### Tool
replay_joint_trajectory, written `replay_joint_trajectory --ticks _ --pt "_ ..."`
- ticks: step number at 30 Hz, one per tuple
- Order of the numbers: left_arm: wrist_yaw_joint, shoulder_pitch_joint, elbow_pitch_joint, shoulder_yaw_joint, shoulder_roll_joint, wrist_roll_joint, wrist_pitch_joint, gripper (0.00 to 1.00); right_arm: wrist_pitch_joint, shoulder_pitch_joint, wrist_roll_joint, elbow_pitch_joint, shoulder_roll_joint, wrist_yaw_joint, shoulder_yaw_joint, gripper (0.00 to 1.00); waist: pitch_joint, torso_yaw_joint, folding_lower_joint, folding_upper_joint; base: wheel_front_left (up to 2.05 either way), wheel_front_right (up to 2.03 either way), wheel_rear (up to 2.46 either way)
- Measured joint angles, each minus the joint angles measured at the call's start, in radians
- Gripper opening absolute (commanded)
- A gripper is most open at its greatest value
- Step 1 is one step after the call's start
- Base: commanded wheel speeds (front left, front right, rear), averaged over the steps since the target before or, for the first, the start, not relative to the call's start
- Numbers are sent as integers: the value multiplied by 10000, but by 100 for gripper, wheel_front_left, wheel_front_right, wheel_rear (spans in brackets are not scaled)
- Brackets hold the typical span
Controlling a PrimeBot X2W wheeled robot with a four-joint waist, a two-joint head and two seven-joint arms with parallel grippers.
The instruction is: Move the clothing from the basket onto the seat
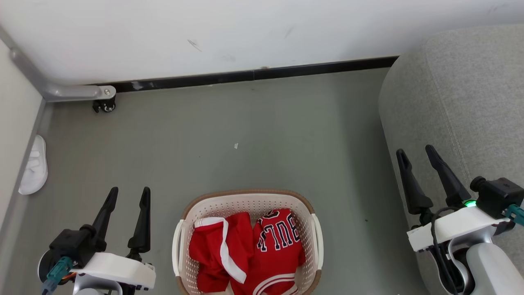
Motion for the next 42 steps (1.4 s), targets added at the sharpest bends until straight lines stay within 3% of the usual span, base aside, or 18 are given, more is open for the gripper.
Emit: replay_joint_trajectory --ticks 42 --pt "-182 -1886 1555 -1229 10 347 -29 100 -13 -1468 -104 -418 176 0 -165 100 2552 -503 -1 0 0 0 0"
